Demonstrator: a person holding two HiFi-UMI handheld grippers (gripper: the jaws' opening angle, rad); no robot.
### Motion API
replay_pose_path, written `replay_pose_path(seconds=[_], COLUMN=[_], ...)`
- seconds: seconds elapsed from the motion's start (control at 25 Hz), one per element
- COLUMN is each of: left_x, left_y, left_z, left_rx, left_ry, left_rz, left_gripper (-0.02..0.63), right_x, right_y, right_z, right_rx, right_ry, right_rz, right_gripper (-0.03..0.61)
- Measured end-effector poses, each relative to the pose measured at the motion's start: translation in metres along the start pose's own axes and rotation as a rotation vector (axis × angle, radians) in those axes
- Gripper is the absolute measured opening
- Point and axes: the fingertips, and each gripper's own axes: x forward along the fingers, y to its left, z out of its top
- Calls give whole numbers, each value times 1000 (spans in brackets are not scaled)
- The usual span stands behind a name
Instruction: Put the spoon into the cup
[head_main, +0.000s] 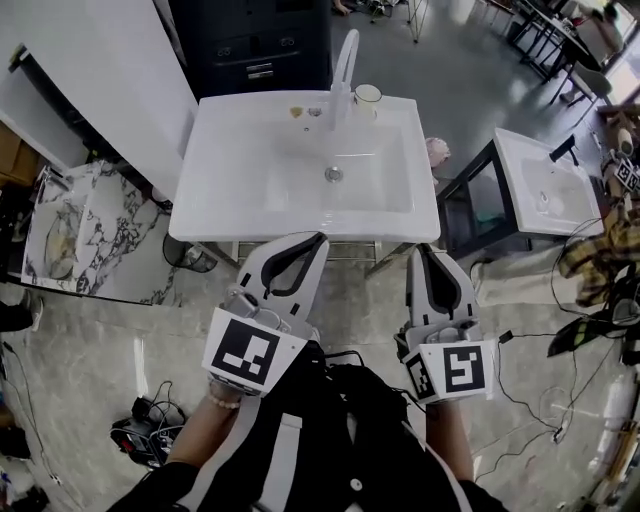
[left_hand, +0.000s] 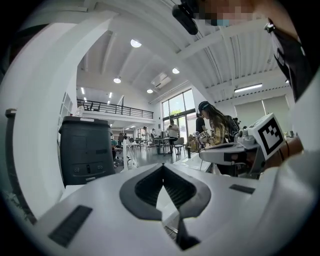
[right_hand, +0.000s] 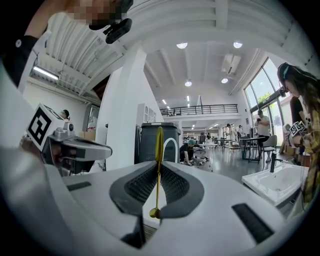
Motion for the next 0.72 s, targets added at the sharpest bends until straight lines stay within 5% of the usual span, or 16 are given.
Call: replay_pose_path(seconds=[0.72], left_x=[44], left_y=[58], left_z=[-2], left_rx=[-20], left_ry=[-18], left_rz=[-19], left_gripper=[-3], right_x=[64], right_y=[-17], right_z=[4], right_rx=[-18], right_ry=[6], right_rz=[-54], right_gripper=[20])
